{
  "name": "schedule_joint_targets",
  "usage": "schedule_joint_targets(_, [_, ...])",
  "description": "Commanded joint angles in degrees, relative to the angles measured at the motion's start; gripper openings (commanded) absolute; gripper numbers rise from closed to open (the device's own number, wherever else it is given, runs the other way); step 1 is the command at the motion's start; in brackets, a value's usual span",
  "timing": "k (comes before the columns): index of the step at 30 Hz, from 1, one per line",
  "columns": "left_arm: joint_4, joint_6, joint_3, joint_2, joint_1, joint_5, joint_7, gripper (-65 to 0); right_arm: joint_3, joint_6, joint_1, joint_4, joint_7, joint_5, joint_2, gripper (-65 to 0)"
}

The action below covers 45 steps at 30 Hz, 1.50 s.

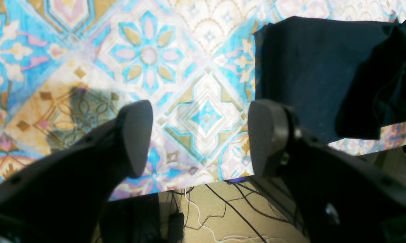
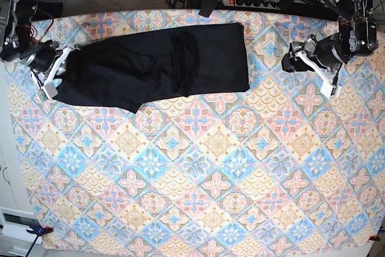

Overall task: Fold the T-shirt properly
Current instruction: 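Fold the strip's end with the right gripper over toward the left gripper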

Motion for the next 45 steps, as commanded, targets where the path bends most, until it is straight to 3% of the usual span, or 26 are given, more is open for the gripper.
schedule_joint_targets(1, [0.82,-0.16,-0.51,-0.87,-0.3,-0.52,-0.64,-21.5,-0.36,0.6,0.29,2.94,0.25,1.55,1.09,-64.8])
schedule_joint_targets(4, [0.73,-0.16,-0.07,-0.87,-0.3,-0.17,-0.64,-28.8,-4.32,0.6,0.73,9.45,-1.25,1.55,1.0,-64.8])
schedule_joint_targets(9, [0.29,-0.16,-0.07,2.82,-0.48,1.41,-0.64,-51.7,-12.67,0.6,2.76,13.23,-1.25,1.55,0.39,-64.8])
schedule_joint_targets(14, [-5.25,-0.16,0.19,6.87,-1.36,6.07,-1.35,-52.5,-19.79,0.6,5.92,13.4,-1.42,1.55,-3.65,-64.8])
schedule_joint_targets(24, [-11.05,0.01,12.59,9.42,-1.71,15.3,-11.02,-52.7,-36.5,0.6,16.91,13.4,-1.42,1.55,-5.85,-64.8])
schedule_joint_targets(29, [-14.65,0.1,13.65,13.02,-2.06,18.64,-14.8,-53.0,-46.43,0.6,21.04,13.31,-1.42,0.93,-5.94,-65.0])
schedule_joint_targets(31, [-15.36,0.1,13.91,14.08,-3.2,19.78,-15.06,-53.0,-49.24,0.6,23.24,13.23,-1.42,-2.23,-6.03,-64.2])
schedule_joint_targets(34, [-15.62,0.1,13.91,15.13,-3.47,20.4,-14.97,-53.0,-53.02,0.6,26.05,13.05,-1.42,-7.16,-7.0,-61.4])
schedule_joint_targets(41, [-15.71,0.1,13.91,15.4,-3.73,20.4,-15.24,-53.0,-59.09,0.6,32.65,9.89,-1.42,-7.33,-7.96,-48.4])
schedule_joint_targets(45, [-15.71,0.1,13.65,15.4,-3.82,21.1,-15.32,-52.9,-62.25,0.6,35.28,9.01,-1.6,-7.33,-9.9,-46.6])
